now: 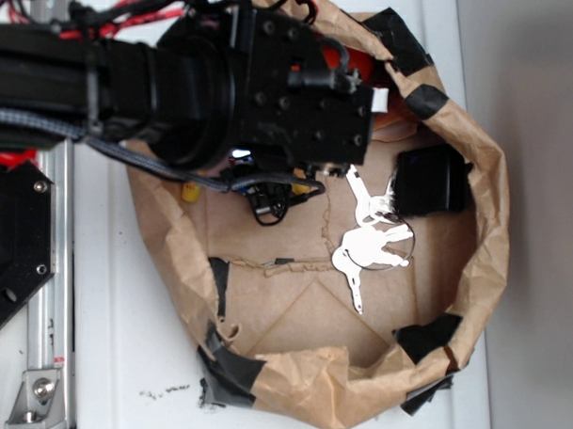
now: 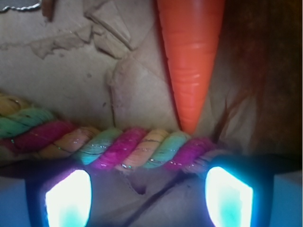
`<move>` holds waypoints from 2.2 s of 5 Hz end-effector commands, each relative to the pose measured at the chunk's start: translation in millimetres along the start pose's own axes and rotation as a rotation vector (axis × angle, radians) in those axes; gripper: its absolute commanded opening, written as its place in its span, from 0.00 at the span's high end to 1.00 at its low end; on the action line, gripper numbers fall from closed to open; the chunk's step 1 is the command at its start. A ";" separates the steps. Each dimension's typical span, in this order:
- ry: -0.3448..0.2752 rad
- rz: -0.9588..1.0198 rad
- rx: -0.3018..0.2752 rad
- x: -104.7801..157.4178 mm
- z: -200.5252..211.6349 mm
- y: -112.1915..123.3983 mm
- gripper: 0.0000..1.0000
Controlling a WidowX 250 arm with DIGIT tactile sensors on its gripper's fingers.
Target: Grab the multicolored rope.
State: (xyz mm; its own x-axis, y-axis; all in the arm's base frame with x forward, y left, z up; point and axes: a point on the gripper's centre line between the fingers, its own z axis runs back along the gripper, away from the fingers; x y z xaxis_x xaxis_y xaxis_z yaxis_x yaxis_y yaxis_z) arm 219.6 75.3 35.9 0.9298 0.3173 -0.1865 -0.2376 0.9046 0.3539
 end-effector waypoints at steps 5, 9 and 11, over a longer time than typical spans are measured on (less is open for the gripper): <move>0.171 0.518 0.028 -32.5 -12.6 28.1 0.00; 0.159 0.496 0.053 -21.8 -29.3 49.2 1.00; -0.094 0.241 -0.009 -19.2 11.6 45.6 1.00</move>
State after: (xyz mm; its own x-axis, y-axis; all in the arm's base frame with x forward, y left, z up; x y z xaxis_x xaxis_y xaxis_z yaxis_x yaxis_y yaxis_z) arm 197.2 102.8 56.7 0.8614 0.5048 -0.0566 -0.4491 0.8088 0.3796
